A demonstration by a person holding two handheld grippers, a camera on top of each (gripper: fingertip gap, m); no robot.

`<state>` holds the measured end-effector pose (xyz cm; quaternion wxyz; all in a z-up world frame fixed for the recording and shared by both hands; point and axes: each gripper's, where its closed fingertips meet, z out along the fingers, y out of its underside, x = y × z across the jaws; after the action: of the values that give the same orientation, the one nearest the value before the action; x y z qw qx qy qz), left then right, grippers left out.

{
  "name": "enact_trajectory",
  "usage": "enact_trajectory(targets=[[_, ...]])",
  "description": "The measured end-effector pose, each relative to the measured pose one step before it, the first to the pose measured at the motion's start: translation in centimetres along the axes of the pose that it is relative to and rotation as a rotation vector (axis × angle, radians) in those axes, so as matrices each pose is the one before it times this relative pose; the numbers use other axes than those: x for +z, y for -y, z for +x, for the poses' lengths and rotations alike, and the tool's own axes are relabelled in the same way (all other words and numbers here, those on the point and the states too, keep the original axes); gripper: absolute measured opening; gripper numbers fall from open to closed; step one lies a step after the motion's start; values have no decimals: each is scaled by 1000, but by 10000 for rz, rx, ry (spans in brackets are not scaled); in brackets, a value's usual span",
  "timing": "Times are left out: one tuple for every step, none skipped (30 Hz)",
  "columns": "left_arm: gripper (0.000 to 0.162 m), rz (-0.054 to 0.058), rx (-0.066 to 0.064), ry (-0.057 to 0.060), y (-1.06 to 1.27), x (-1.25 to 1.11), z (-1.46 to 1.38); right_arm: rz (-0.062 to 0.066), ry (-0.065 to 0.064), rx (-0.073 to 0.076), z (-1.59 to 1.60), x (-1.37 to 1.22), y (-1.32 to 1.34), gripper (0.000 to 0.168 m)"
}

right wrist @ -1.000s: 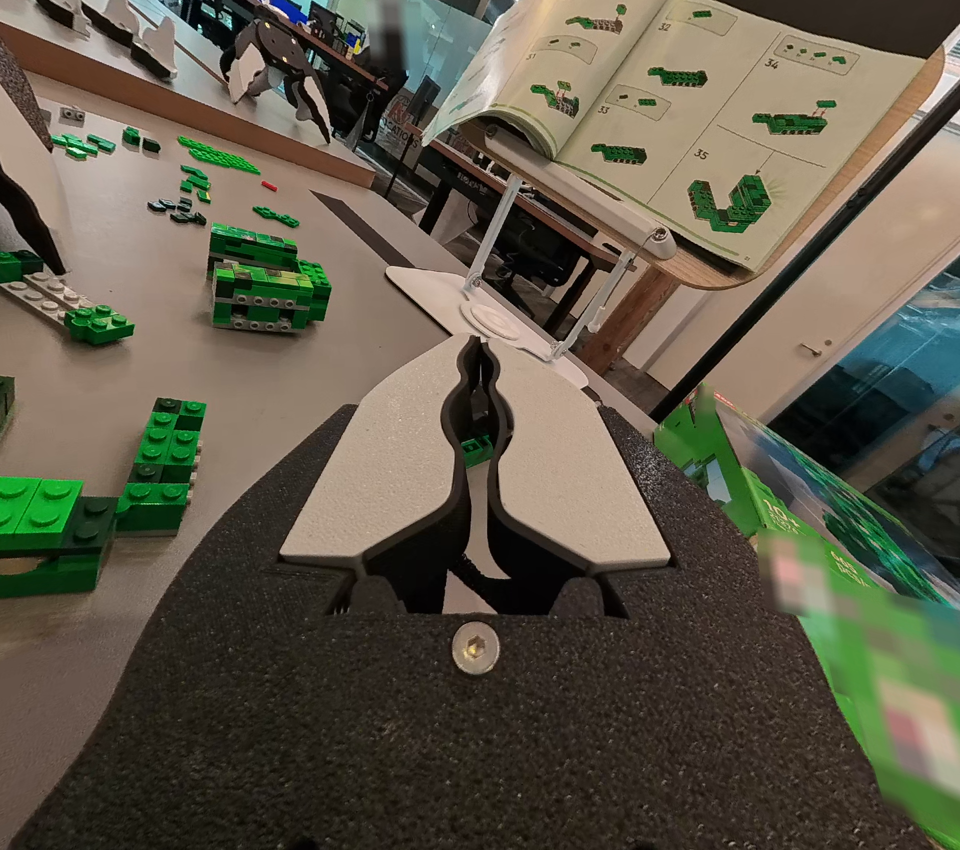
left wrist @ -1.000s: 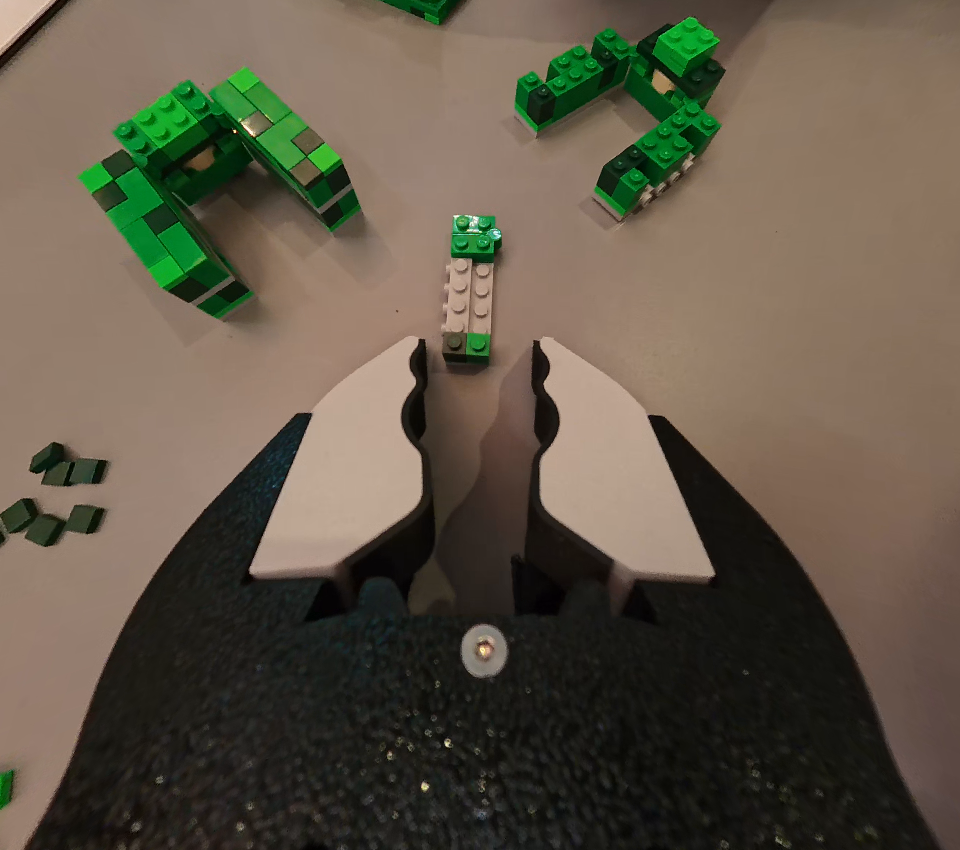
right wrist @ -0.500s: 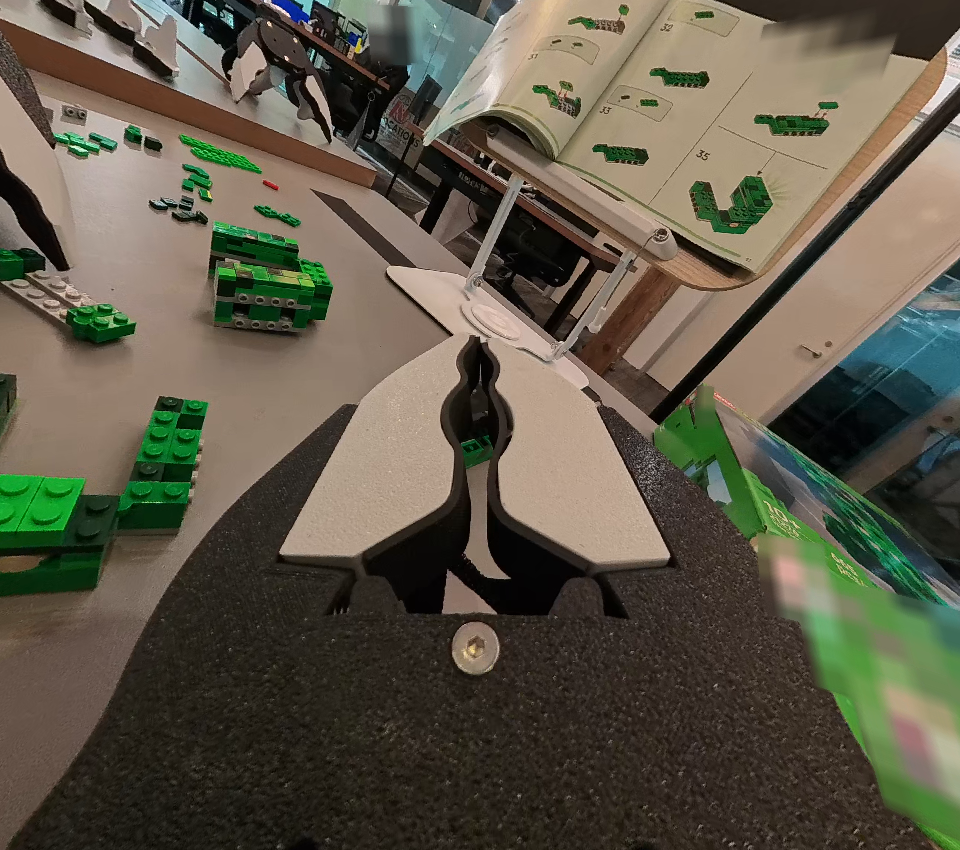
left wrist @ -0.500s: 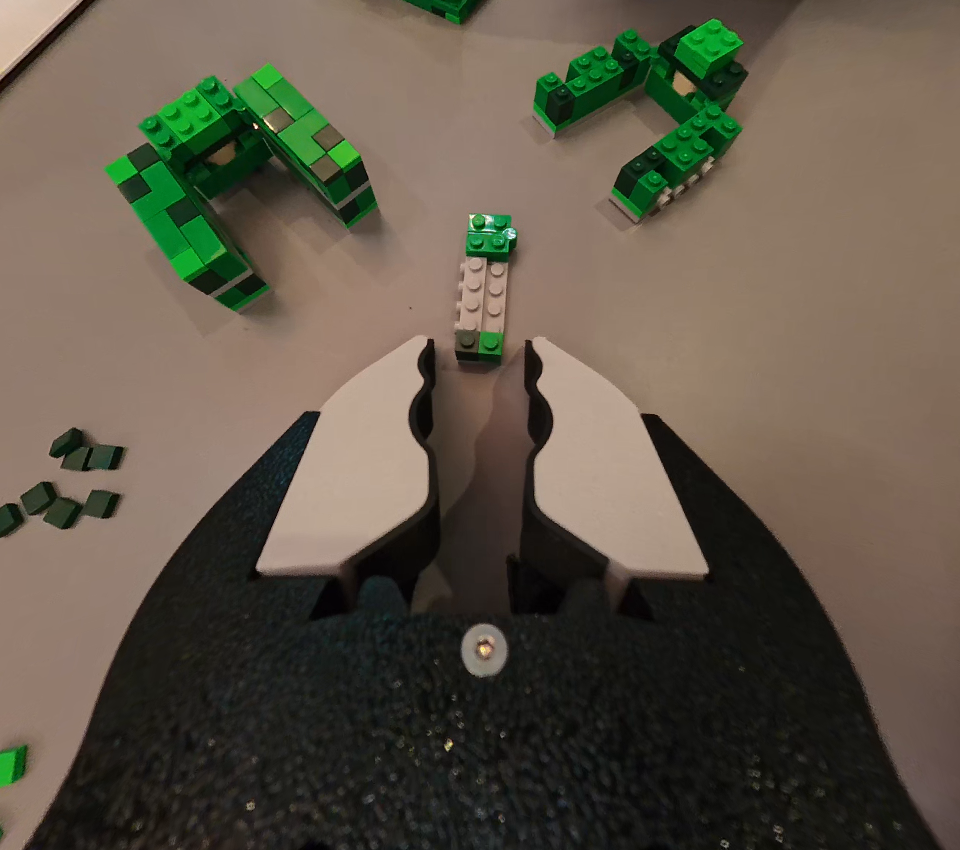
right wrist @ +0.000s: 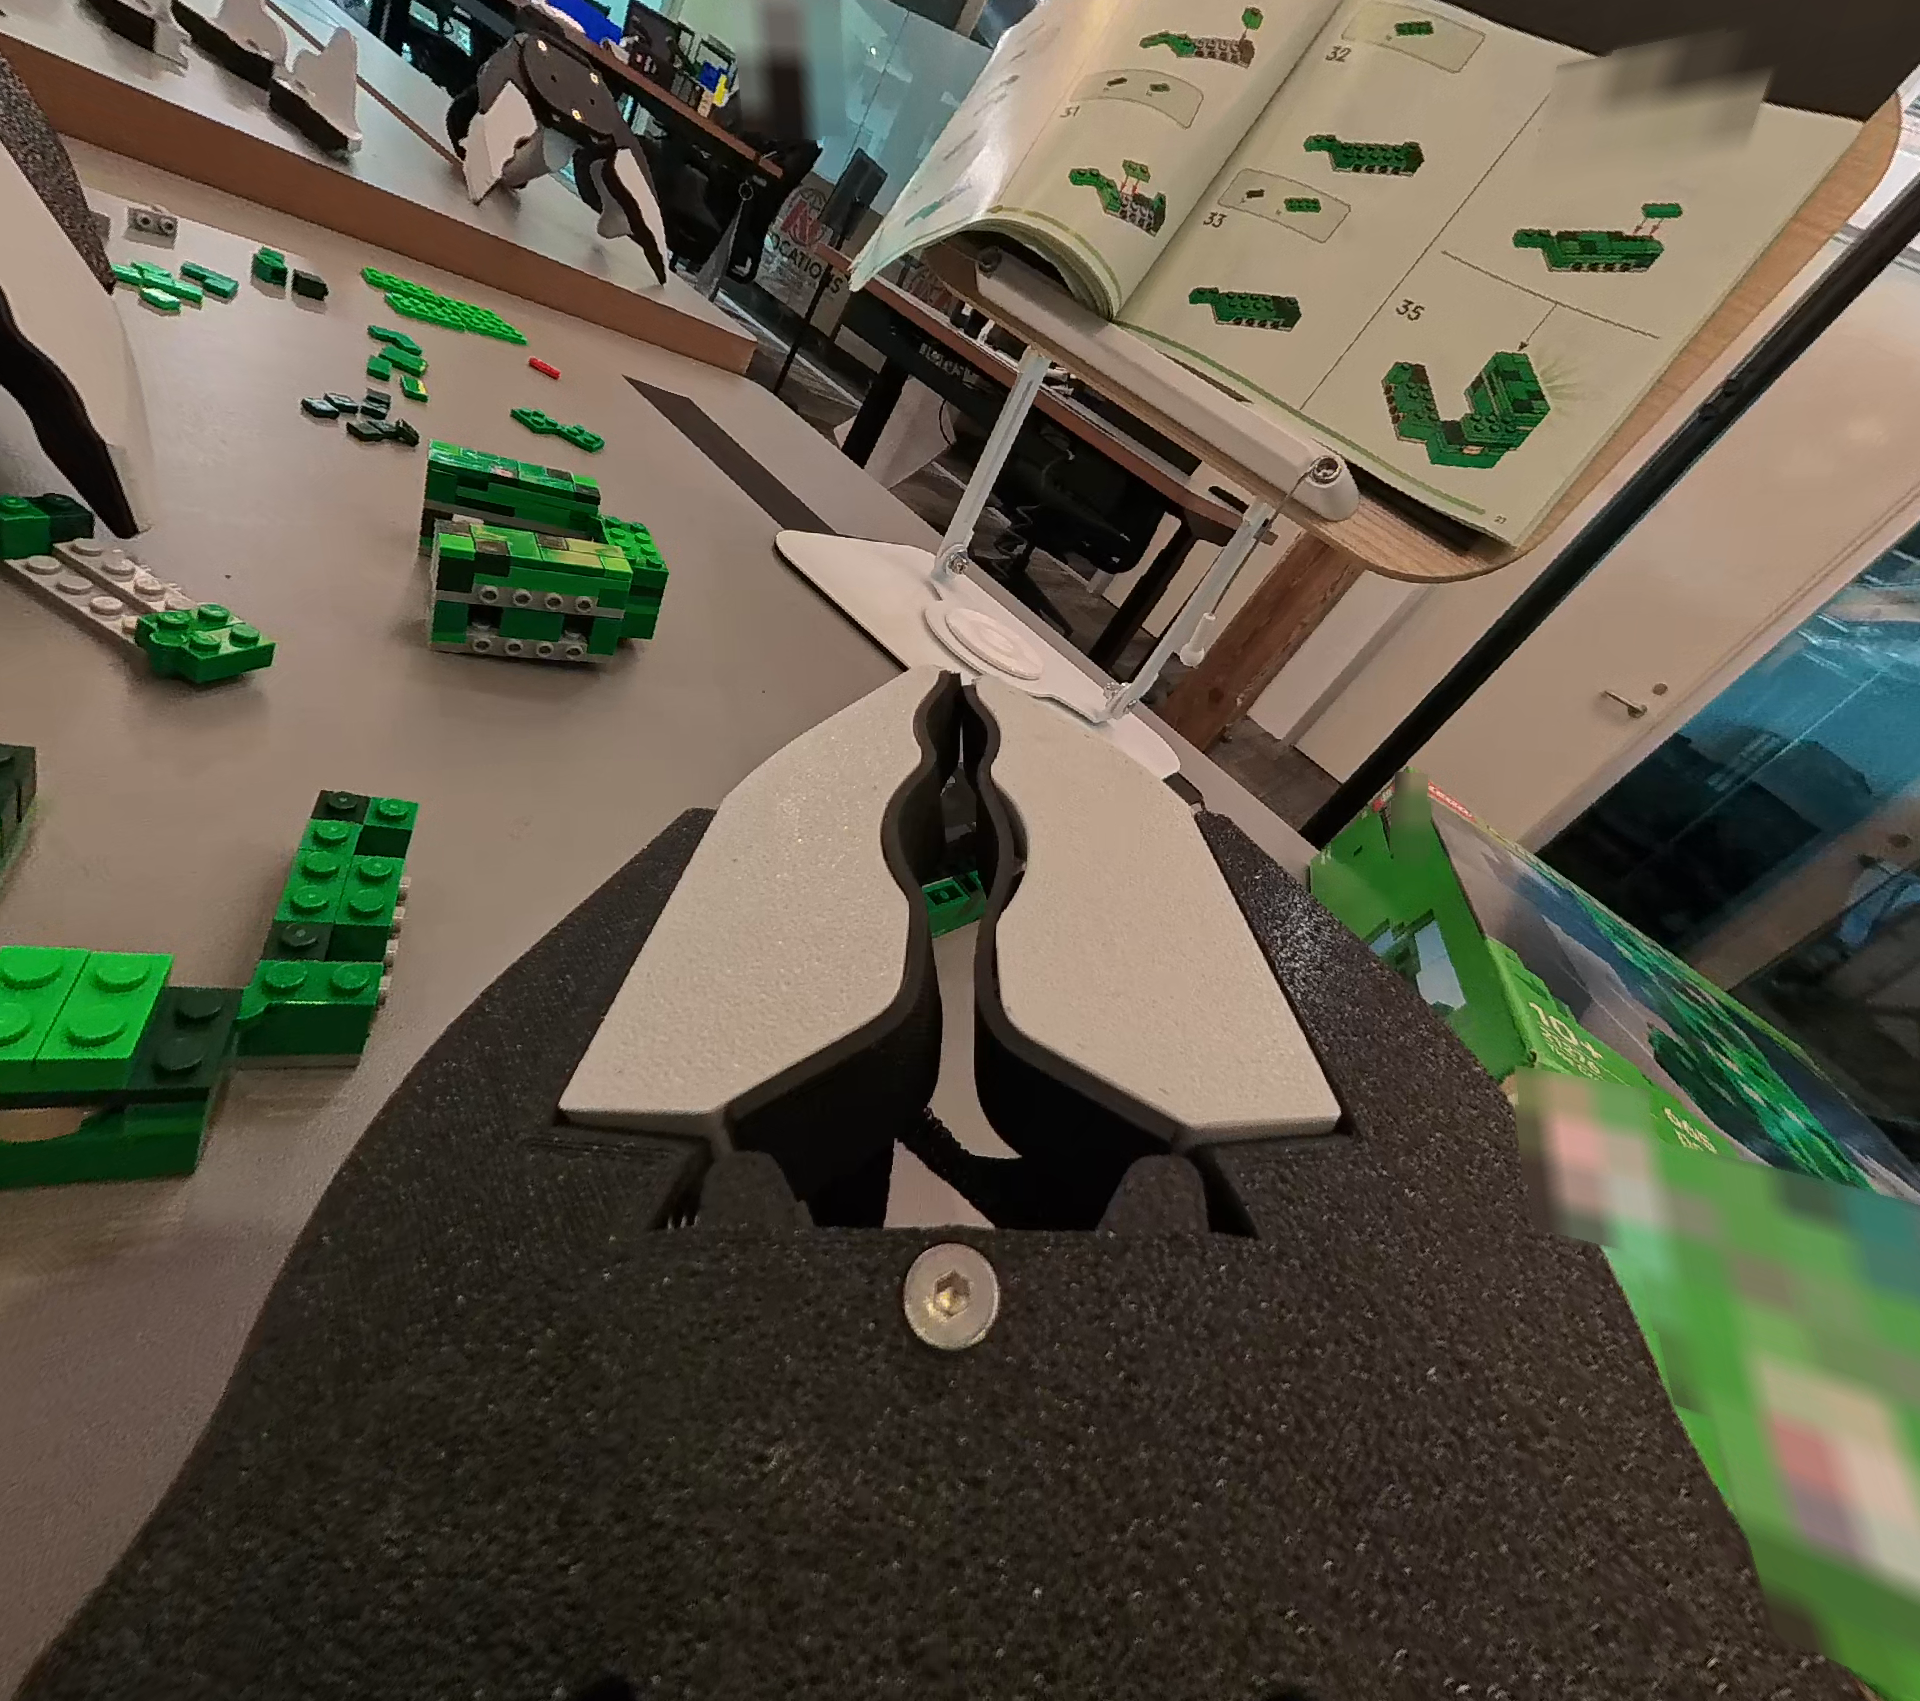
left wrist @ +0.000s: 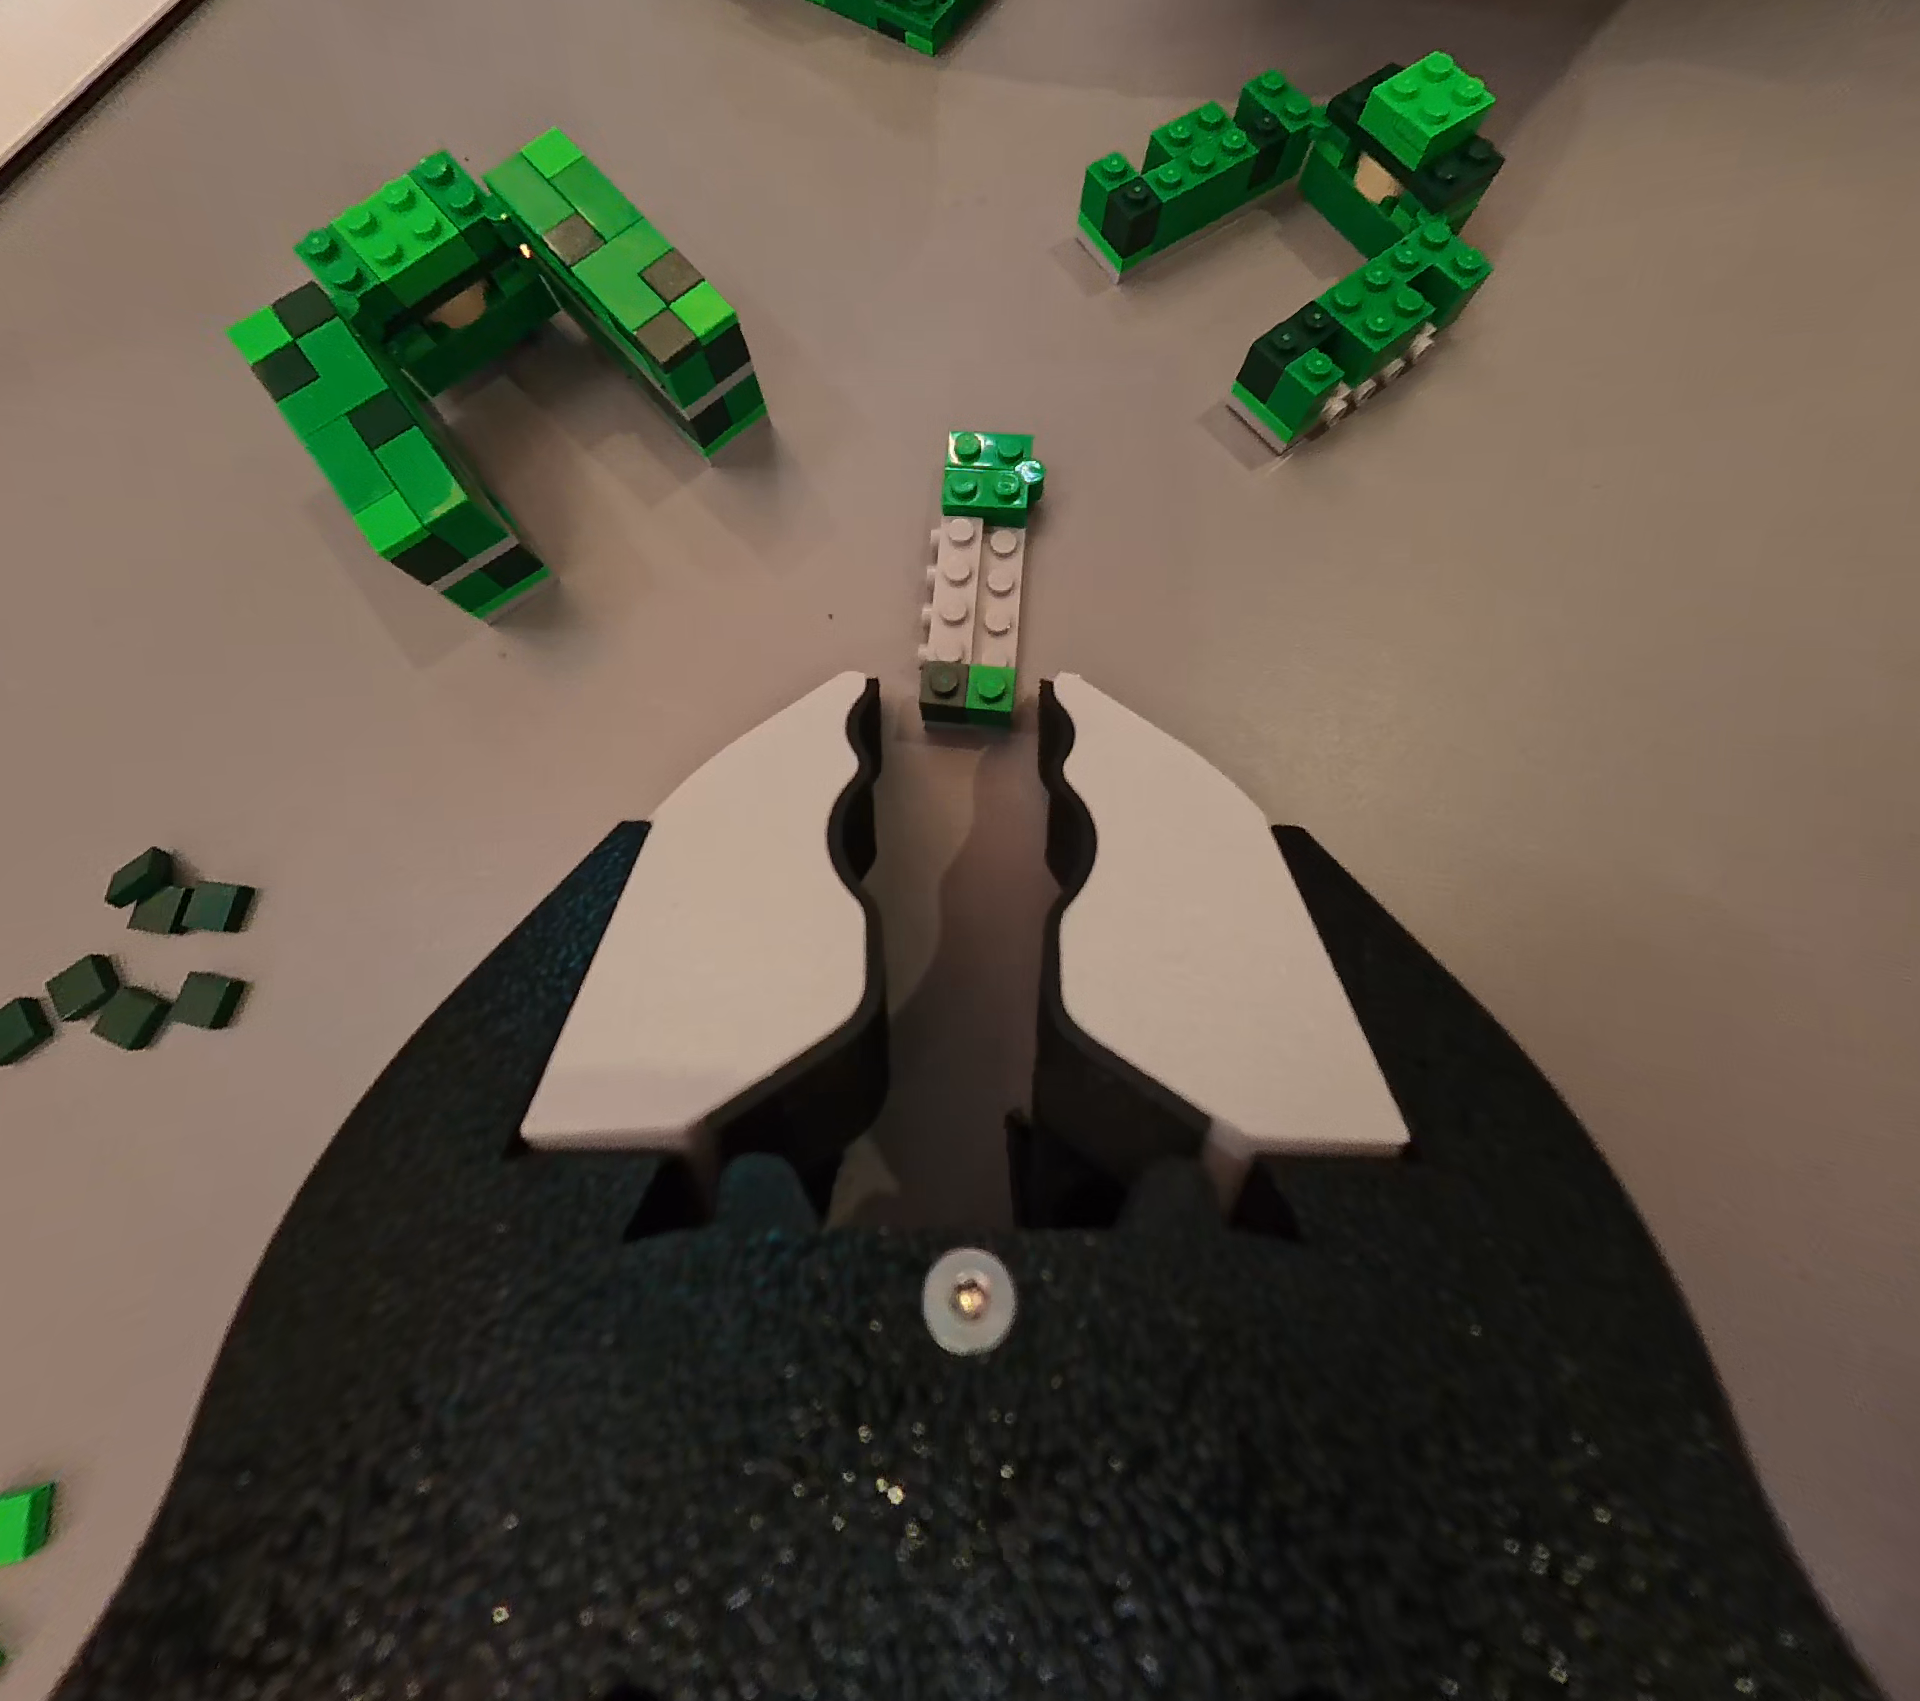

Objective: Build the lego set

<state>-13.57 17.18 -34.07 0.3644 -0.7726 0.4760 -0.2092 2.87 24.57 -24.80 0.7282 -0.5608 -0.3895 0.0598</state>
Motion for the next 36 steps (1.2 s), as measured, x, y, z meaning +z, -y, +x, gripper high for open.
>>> enact_trajectory(targets=[[28, -9, -5, 6, -8, 14, -17, 1, -1, 3, -1, 1, 2, 0], [28, -8, -5, 7, -9, 11, -9, 1, -4, 4, 9, -6, -2, 0], [28, -4, -8, 9, -3, 0, -16, 1, 0, 2, -1, 1, 1, 0], [28, -2, -13, 14, -2, -1, -31, 0, 0, 0, -1, 0, 0, 0], [28, 0, -10, 8, 3, 4, -12, 0, 0, -2, 1, 0, 0, 0], [28, 3, -6, 3, 9, -7, -14, -1, 2, -3, -1, -1, -2, 0], [27, 6, -6, 3, 1, -3, -4, -2, 1, -2, -2, 13, -2, 0], [27, 6, -5, 6, 13, -5, -17, 1, 1, -1, -6, -7, 5, 0], [27, 3, -6, 6, -3, -5, -9, -1, 0, 0, 5, 7, -5, 0], [27, -1, -5, 8, 9, -4, -15, -1, 0, 0, 0, 0, -1, 0], [27, -2, -4, 4, 0, 2, -12, 0, 1, 0, -1, 0, 0, 0], [27, -2, -3, -3, -11, 5, 6, -2, 2, -1, -7, -2, -11, 0], [27, -3, -2, 1, -1, 2, -9, -3, 3, -2, 3, 6, -7, 0], [27, -2, -2, 3, -2, -1, -2, -3, 2, -3, -7, 5, 0, 0], [27, -3, -3, 0, -1, 2, -7, 1, 2, -2, -6, -7, 5, 0], [27, 1, -2, 4, 1, 0, -3, -1, -1, 1, 6, 7, -5, 0], [27, 4, -1, 5, 5, 3, -5, -1, 1, 2, -2, -1, -1, 0], [26, 4, 0, 2, -4, -8, 1, 0, 0, 2, -2, 0, 0, 0], [26, 0, -3, 4, 3, 4, -11, 0, 1, 0, -2, 0, 0, 0], [26, -1, -3, 0, -2, -1, 2, 0, 2, -1, -2, 0, 0, 0], [26, 0, 0, 4, 0, 0, -6, 0, 1, -2, 0, 0, 0, 0], [26, 0, 2, -1, 0, 0, 0, -1, 1, -2, 0, -1, -1, 0], [26, -3, 1, 4, 2, 5, -1, 1, 0, -1, 1, 0, 1, 0], [26, -7, -1, 5, -11, 8, -1, 0, 1, 1, -2, 0, 0, 0], [26, -11, -5, 0, -10, 13, -9, -6, 5, 7, -7, 3, -12, 0], [26, -12, -8, 0, -12, 12, -7, -16, 12, 14, -17, 11, -16, 0], [26, -6, -9, 2, -12, 6, -5, -15, 11, 12, -13, -3, -15, 0], [26, 2, -10, 2, 7, -8, -9, -9, 3, 5, 3, 2, -6, 0], [26, 8, -5, 1, 8, 3, -12, -3, 1, 1, -2, -2, -4, 0], [26, 12, -3, 7, 8, -15, -7, -2, 1, 1, -2, -2, -3, 0], [26, 9, -6, 5, 8, -13, -12, -2, 0, 0, -2, 13, -3, 0], [26, 7, -7, 3, 14, -4, -13, 0, 0, -1, -5, -8, 4, 0], [26, 6, -4, 0, 2, -2, -2, 0, 0, -1, 1, 0, 0, 0], [26, 6, -4, 1, 2, -2, -3, 1, 0, 0, 0, 1, 1, 0], [26, 7, -5, 5, 11, -8, -9, 1, -2, 2, 9, -6, -2, 0], [26, 9, -7, 4, 8, -13, -10, 1, 0, 2, -2, 1, 2, 0]])
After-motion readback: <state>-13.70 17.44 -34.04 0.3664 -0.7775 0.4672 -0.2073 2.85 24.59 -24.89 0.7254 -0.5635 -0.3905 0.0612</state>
